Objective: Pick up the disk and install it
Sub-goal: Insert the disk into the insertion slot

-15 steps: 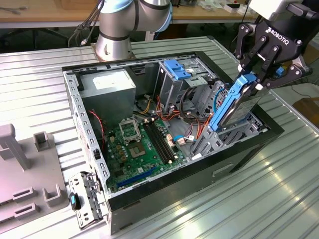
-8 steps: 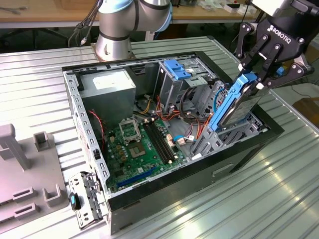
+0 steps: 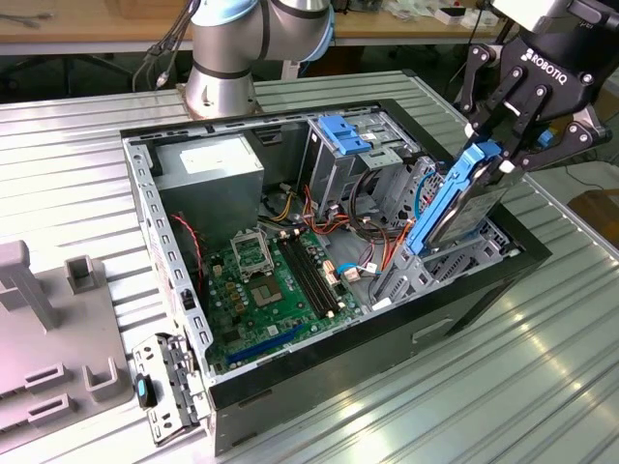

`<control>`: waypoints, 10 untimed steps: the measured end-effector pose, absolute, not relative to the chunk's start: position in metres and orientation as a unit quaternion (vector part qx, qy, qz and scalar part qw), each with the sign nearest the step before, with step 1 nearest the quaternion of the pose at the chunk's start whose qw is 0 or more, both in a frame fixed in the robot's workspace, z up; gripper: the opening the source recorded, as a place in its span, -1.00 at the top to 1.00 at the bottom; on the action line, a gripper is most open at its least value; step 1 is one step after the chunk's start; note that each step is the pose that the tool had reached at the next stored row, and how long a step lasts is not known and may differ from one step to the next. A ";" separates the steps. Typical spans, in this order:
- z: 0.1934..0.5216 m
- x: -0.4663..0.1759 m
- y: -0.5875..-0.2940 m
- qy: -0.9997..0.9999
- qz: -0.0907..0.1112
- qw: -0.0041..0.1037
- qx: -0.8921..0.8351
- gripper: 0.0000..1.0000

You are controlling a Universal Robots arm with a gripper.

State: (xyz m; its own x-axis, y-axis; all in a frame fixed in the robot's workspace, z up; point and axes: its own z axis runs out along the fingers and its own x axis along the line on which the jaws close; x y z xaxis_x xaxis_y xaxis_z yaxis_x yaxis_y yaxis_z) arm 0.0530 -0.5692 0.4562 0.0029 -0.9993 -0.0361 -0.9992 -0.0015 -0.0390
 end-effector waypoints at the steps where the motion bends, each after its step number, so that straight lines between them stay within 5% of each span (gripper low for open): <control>1: 0.456 0.053 -0.569 0.706 -0.001 0.027 -0.708 0.26; 10: 0.452 0.053 -0.569 0.706 -0.001 0.027 -0.708 0.26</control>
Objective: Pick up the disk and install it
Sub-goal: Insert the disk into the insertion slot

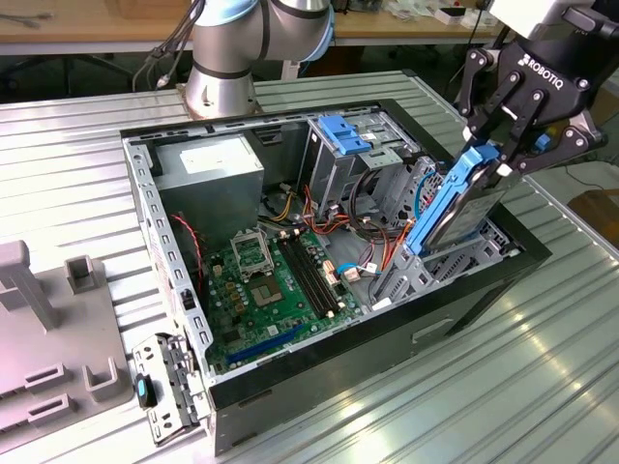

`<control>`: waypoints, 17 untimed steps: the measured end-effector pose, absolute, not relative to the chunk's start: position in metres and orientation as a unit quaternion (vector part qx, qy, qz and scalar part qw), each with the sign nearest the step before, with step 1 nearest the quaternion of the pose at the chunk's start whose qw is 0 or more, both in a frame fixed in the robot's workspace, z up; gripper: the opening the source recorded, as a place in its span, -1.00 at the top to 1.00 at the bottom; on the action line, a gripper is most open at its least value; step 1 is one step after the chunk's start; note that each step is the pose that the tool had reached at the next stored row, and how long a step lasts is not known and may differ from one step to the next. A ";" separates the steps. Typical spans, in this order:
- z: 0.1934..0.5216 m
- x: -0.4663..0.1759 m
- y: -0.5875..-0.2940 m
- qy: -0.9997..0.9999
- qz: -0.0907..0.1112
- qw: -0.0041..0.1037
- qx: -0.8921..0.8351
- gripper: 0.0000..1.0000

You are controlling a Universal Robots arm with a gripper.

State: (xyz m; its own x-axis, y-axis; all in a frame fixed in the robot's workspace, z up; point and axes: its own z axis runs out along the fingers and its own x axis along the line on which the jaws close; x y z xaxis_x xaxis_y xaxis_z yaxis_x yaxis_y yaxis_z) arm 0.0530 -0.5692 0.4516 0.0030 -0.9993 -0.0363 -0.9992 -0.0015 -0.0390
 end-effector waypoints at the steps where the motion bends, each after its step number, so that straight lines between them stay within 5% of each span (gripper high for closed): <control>1: 0.451 0.053 -0.569 0.706 -0.001 0.027 -0.708 0.26; 17: 0.440 0.053 -0.569 0.706 -0.001 0.027 -0.708 0.26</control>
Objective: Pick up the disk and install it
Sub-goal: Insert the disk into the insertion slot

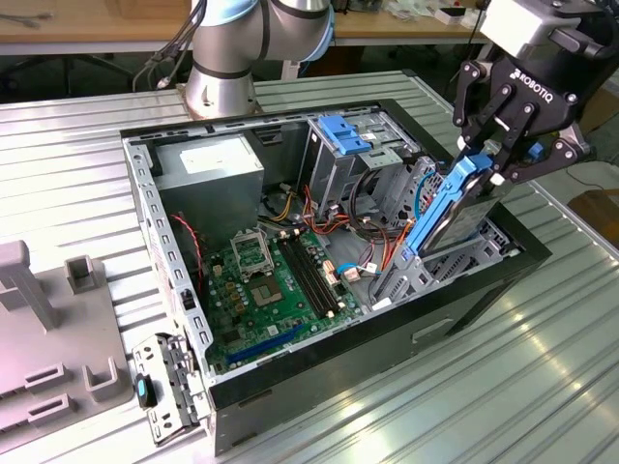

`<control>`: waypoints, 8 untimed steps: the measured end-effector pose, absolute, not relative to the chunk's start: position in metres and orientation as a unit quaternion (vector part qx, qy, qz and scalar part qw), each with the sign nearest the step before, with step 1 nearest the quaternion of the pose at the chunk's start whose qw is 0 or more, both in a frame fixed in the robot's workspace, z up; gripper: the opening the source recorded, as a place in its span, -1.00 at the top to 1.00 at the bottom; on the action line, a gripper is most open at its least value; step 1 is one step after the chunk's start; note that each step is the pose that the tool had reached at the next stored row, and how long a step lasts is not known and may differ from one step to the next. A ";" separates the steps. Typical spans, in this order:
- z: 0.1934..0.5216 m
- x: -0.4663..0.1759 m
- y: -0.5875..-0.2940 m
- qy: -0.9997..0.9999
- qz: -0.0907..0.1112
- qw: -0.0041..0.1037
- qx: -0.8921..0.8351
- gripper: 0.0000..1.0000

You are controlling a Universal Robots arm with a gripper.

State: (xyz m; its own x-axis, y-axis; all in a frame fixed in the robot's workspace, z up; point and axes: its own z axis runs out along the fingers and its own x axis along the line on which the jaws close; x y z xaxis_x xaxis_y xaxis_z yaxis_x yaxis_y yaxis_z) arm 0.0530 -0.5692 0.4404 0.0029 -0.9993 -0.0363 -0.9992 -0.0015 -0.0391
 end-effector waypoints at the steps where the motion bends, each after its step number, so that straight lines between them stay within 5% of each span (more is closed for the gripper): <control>1: 0.440 0.053 -0.569 0.706 -0.001 0.027 -0.708 0.26; 8: 0.435 0.053 -0.569 0.706 -0.001 0.027 -0.708 0.26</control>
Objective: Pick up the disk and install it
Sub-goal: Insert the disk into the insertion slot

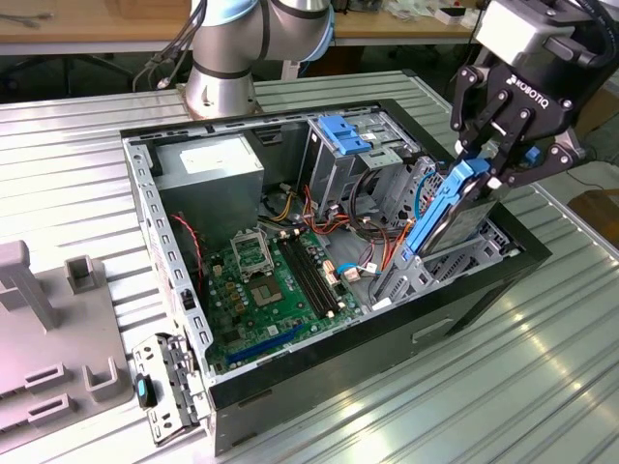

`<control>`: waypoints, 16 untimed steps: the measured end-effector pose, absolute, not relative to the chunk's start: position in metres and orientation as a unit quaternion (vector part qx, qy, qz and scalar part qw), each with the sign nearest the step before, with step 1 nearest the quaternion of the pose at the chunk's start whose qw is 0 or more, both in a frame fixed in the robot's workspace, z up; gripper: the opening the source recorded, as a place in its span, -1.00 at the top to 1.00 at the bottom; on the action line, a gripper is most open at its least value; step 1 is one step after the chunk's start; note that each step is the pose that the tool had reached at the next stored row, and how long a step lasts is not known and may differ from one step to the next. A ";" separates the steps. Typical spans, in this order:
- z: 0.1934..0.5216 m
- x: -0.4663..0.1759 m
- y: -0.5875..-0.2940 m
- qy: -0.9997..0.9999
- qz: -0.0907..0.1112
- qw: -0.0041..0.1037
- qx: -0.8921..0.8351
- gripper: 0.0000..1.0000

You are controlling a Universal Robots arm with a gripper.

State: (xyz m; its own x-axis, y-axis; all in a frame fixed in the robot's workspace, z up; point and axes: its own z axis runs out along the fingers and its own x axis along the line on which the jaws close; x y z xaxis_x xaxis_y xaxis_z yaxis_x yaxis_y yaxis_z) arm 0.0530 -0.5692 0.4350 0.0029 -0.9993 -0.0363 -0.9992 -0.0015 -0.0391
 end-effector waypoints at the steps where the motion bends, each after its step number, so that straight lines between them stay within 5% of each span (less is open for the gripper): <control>1: 0.434 0.053 -0.569 0.706 -0.001 0.027 -0.708 0.26; 16: 0.424 0.053 -0.569 0.706 -0.001 0.027 -0.708 0.26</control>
State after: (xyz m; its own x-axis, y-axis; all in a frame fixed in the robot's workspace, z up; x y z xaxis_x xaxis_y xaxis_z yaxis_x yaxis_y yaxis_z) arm 0.0531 -0.5692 0.4245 0.0029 -0.9993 -0.0363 -0.9992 -0.0015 -0.0391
